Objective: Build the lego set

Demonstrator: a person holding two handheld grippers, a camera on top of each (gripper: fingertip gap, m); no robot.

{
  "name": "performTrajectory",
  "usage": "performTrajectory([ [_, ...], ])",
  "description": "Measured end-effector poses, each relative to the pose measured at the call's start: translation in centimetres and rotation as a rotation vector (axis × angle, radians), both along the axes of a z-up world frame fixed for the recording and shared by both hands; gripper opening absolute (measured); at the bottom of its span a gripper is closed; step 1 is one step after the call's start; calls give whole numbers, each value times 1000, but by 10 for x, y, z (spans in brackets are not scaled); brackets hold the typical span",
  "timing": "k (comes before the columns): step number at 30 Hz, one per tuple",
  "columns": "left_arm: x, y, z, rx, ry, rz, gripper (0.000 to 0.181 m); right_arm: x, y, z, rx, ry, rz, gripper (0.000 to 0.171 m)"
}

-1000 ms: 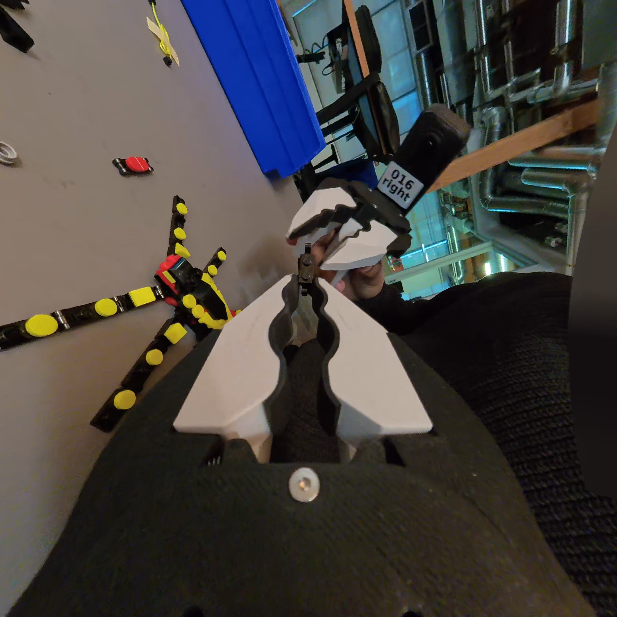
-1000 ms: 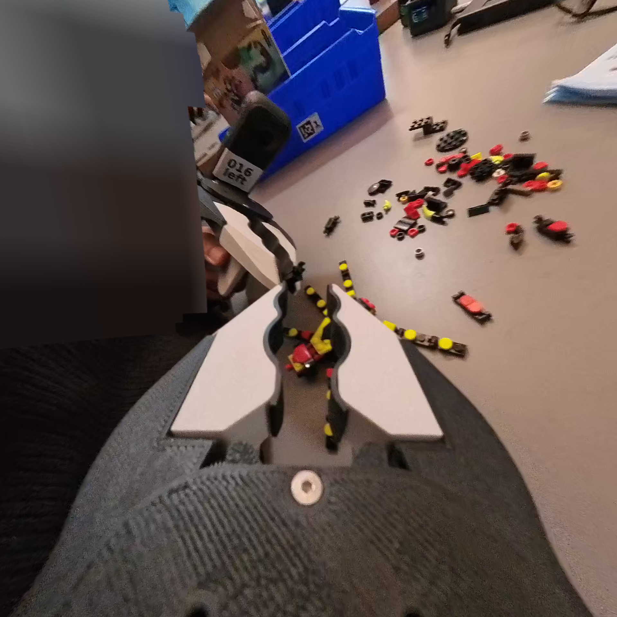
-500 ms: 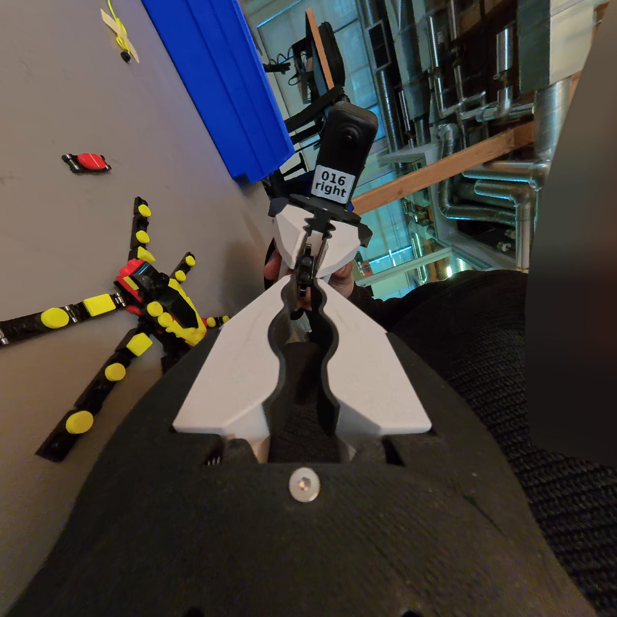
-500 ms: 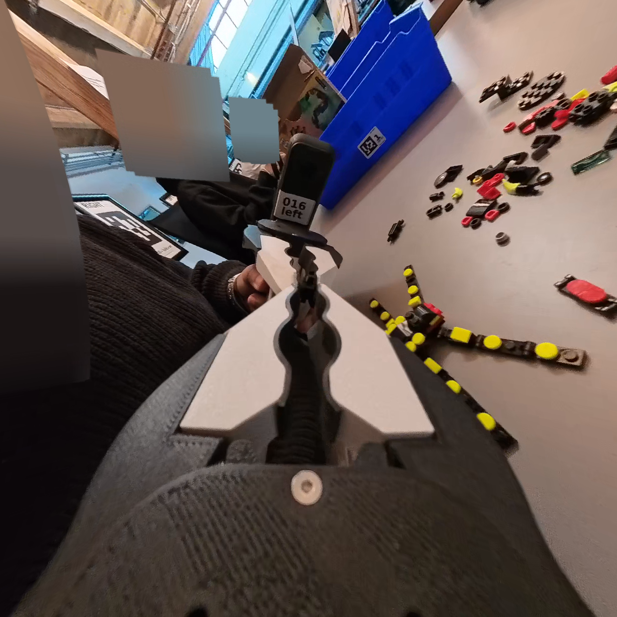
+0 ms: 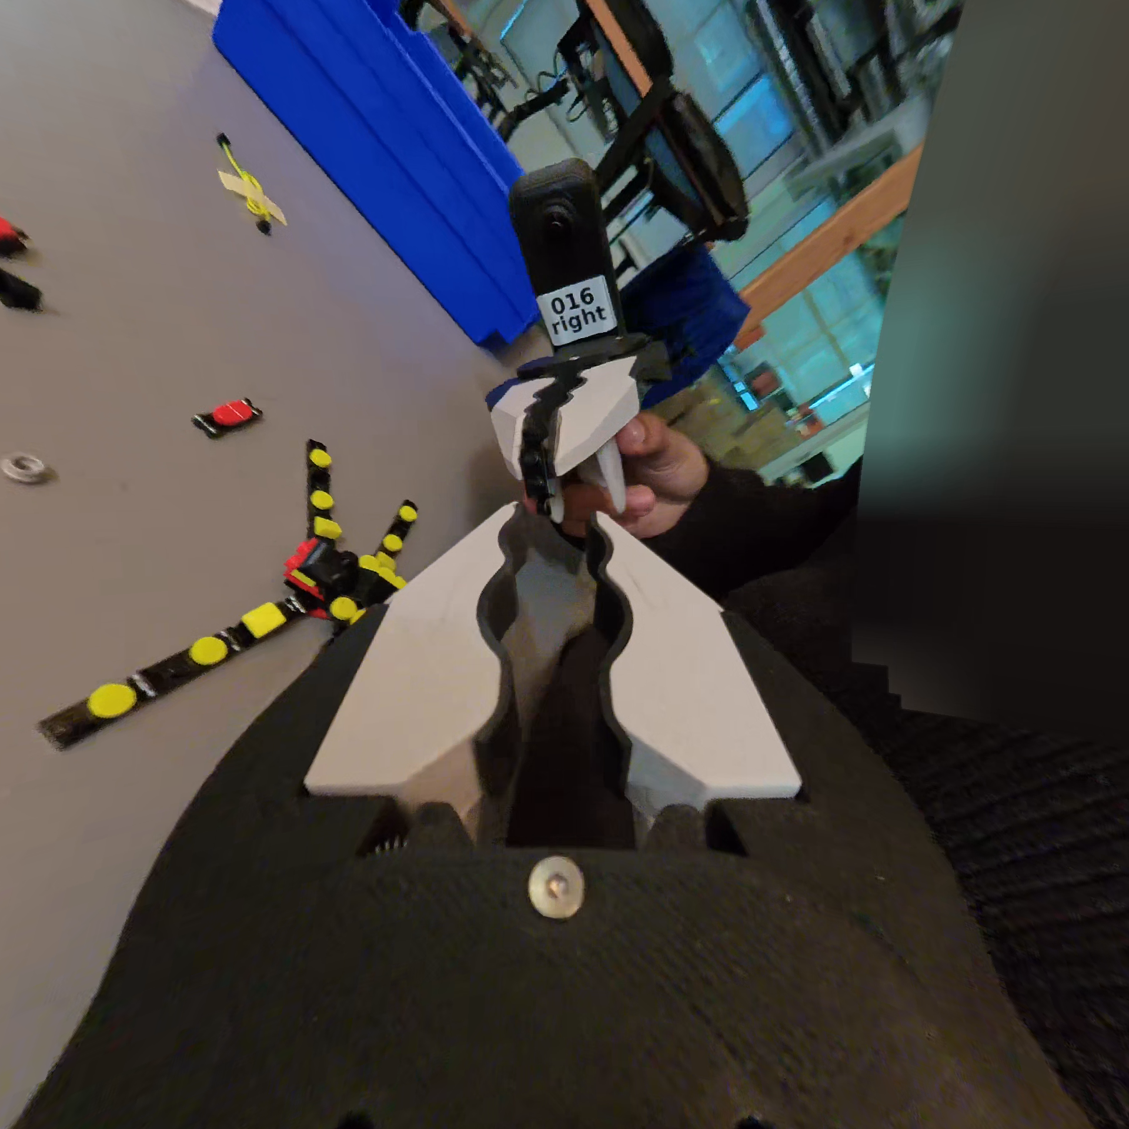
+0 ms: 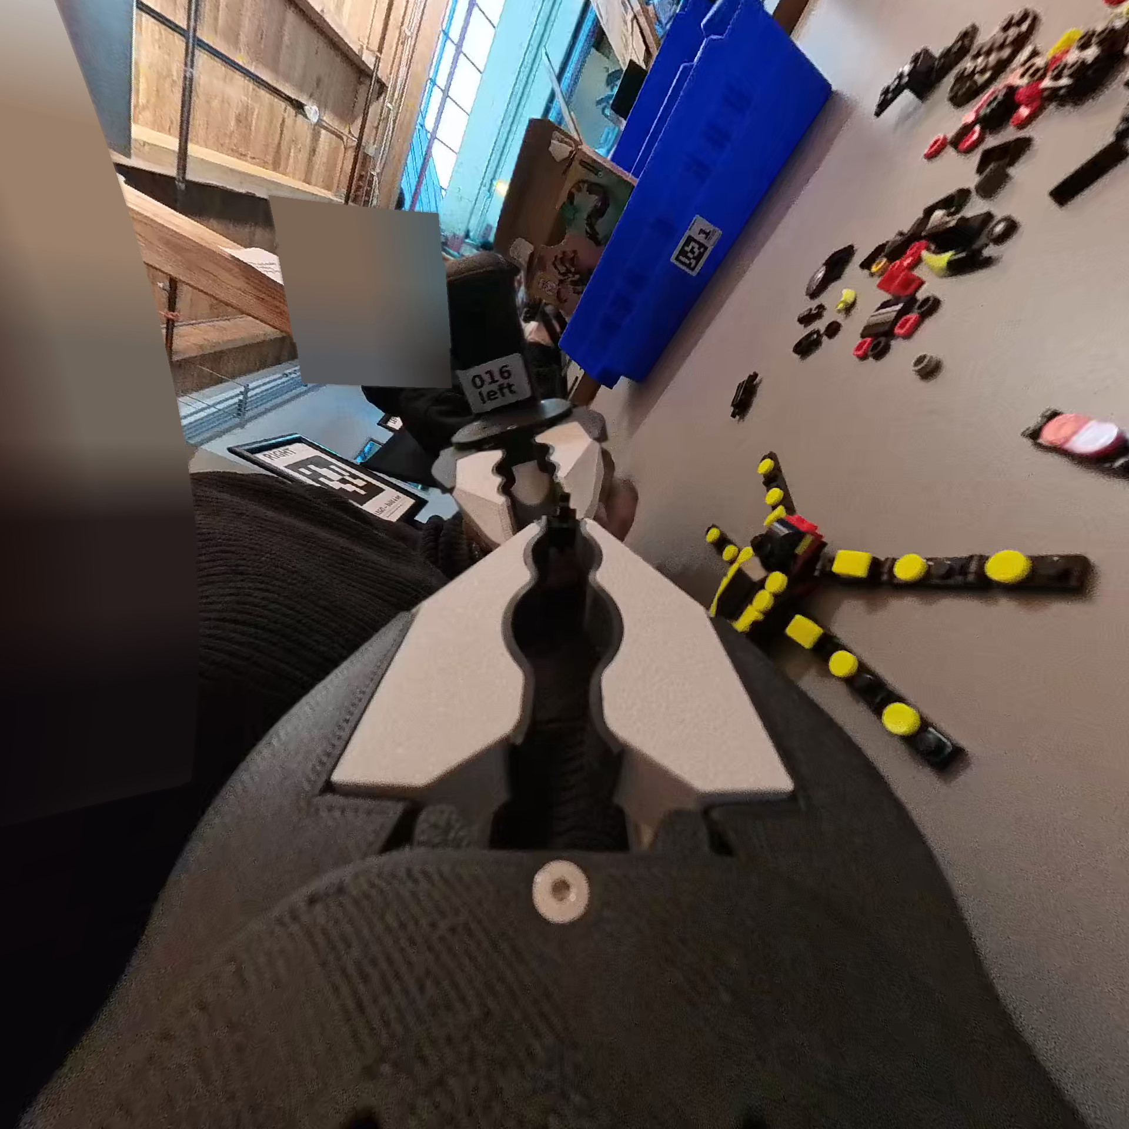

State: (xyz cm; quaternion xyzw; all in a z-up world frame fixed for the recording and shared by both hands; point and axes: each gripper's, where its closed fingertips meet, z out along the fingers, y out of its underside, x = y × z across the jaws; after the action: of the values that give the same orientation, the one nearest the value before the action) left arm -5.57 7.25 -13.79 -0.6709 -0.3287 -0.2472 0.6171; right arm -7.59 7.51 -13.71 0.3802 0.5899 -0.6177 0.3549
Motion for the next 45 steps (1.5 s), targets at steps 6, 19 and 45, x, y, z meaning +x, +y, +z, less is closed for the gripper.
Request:
performTrajectory([
  [6,-1,2,-10,-173,245,47,22,1,-4,-1,-34,-58,-3,6],
  [19,-5,0,-11,-194,276,74,4,2,-7,-2,-58,-79,4,7],
  [45,-9,-4,-30,-470,667,104,1,9,-12,-19,353,475,10,8],
])
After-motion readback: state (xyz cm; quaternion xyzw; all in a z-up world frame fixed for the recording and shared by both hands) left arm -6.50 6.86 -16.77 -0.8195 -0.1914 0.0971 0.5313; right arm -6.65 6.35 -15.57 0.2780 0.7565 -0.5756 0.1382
